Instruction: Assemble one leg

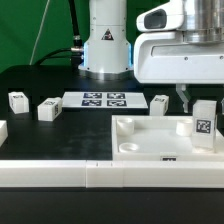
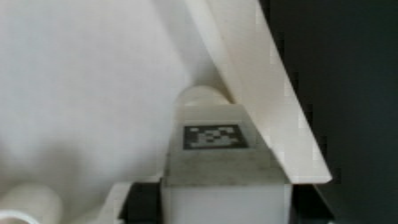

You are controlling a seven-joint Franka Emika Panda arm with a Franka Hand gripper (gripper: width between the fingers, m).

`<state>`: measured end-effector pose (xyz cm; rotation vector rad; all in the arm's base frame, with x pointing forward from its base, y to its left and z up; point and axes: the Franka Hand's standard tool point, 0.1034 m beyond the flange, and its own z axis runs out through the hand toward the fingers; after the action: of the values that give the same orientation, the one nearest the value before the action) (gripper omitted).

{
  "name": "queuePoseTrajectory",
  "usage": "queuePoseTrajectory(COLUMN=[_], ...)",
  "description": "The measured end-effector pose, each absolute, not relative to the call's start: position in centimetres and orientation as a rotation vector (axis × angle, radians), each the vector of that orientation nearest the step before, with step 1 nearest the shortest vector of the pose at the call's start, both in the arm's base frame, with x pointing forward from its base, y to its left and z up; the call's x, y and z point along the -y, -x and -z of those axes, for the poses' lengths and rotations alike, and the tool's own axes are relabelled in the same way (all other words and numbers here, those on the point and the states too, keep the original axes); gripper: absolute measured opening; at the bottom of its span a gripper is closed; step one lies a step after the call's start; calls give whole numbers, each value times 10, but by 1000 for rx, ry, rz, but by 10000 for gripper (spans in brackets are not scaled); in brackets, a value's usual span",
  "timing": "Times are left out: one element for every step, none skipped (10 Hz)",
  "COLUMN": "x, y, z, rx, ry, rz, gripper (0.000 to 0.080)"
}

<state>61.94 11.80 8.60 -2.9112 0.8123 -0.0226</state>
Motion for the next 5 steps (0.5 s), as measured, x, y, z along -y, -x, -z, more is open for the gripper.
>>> queuePoseTrajectory(x=[-118,-118,-118,-118,-118], y=[-619,-620,-620,-621,-621], z=[-86,-85,-85,-85,-85], rx=[-942,-1137,-1319,-1478,-1581], ry=[2874,2798,2708,2623,2558], rz=[16,8,4,-4,-15], gripper=[292,292,292,292,292])
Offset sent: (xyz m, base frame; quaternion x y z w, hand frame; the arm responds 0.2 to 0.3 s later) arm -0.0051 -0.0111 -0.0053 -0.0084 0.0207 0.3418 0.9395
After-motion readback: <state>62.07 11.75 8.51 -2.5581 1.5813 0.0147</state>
